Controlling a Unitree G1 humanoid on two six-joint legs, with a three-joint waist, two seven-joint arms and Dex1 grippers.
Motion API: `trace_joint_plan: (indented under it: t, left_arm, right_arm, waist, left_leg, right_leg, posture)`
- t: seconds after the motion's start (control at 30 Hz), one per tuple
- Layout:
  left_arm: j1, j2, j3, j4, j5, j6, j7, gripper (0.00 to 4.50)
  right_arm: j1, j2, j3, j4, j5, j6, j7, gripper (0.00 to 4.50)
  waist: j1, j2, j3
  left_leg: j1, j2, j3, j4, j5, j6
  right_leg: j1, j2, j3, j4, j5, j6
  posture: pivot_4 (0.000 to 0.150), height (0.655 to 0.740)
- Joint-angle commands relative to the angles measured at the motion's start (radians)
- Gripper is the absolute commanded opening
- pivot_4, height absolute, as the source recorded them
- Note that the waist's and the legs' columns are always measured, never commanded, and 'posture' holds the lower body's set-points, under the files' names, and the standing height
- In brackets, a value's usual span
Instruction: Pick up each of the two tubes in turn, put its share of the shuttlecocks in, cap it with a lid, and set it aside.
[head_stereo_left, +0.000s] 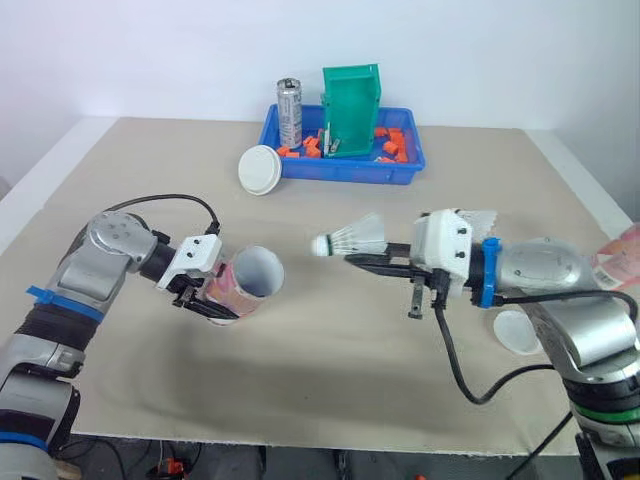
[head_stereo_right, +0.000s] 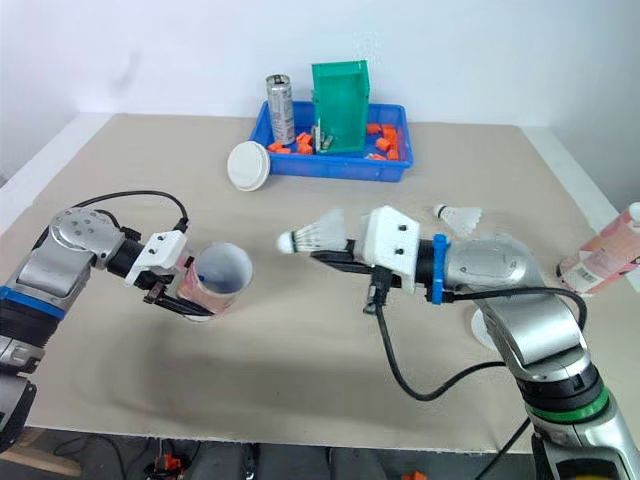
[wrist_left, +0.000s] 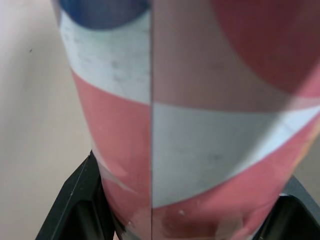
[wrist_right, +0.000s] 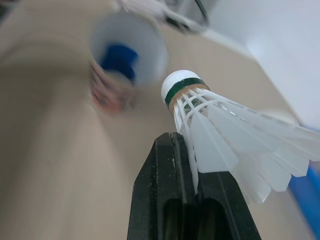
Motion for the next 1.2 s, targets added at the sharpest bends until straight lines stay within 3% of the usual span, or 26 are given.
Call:
trace_joint_plan:
  t: [0.03, 0.33, 0.47, 0.67, 0.87, 1.03, 1.2]
  left_arm:
    - [0.003, -0.026, -0.034, 0.011, 0.010, 0.013, -0.007, 2.87]
    - [-0.013, -0.043, -0.013, -0.003, -0.005, 0.056, -0.007, 2.87]
    - [-0.009, -0.042, 0.000, -0.025, -0.024, 0.084, -0.007, 2.87]
    - [-0.011, -0.049, 0.003, -0.022, -0.011, 0.086, -0.007, 2.87]
    - [0.002, -0.057, 0.015, -0.037, -0.006, 0.091, -0.007, 2.87]
    - [0.027, -0.051, 0.034, -0.052, -0.005, 0.098, -0.007, 2.87]
    - [0.033, -0.047, 0.037, -0.056, -0.004, 0.101, -0.007, 2.87]
  right_arm:
    - [-0.135, 0.051, 0.102, 0.047, -0.060, -0.047, 0.066, 0.03]
    - [-0.296, 0.137, 0.311, 0.252, -0.274, -0.195, 0.192, 0.03]
    - [-0.368, 0.192, 0.333, 0.360, -0.347, -0.219, 0.191, 1.50]
    - [-0.354, 0.167, 0.143, 0.253, -0.094, -0.089, 0.287, 4.40]
    - [-0.154, 0.044, -0.086, 0.164, 0.004, 0.061, 0.180, 4.40]
    - [0.184, -0.008, -0.397, 0.139, -0.047, 0.121, -0.055, 4.40]
    - [0.469, -0.018, -0.662, 0.139, -0.059, 0.144, -0.156, 4.40]
  waist:
    - [0.000, 0.000, 0.000]
    - [0.006, -0.001, -0.001]
    - [0.004, -0.001, -0.001]
    - [0.007, -0.001, -0.001]
    - [0.020, -0.002, -0.001]
    - [0.026, -0.002, -0.001]
    - [0.025, 0.000, -0.001]
  left_leg:
    - [0.000, 0.000, 0.000, 0.000, 0.001, 0.001]
    - [-0.003, -0.001, 0.000, 0.000, 0.001, 0.001]
    - [-0.002, -0.001, -0.001, -0.001, 0.001, 0.001]
    - [-0.003, 0.000, -0.002, -0.001, 0.001, 0.001]
    - [-0.005, -0.002, -0.005, -0.001, 0.001, 0.000]
    - [-0.006, -0.002, -0.006, -0.002, 0.000, 0.000]
    - [-0.005, -0.002, -0.005, -0.003, 0.000, 0.001]
  right_leg:
    - [0.000, 0.000, 0.000, 0.001, 0.001, -0.001]
    - [-0.002, -0.002, -0.001, 0.002, -0.003, 0.002]
    - [-0.002, -0.001, -0.003, 0.004, -0.003, 0.001]
    - [-0.002, -0.002, -0.005, 0.004, -0.004, -0.001]
    - [0.000, -0.004, -0.008, 0.003, -0.003, 0.001]
    - [-0.001, -0.004, -0.009, 0.004, -0.006, 0.002]
    - [-0.002, -0.003, -0.008, 0.004, -0.006, 0.003]
  posture:
    - [0.150, 0.7362]
    - [0.150, 0.7362]
    - [0.150, 0.7362]
    - [0.150, 0.7362]
    - [0.150, 0.7362]
    - [0.150, 0.7362]
    - [0.150, 0.7362]
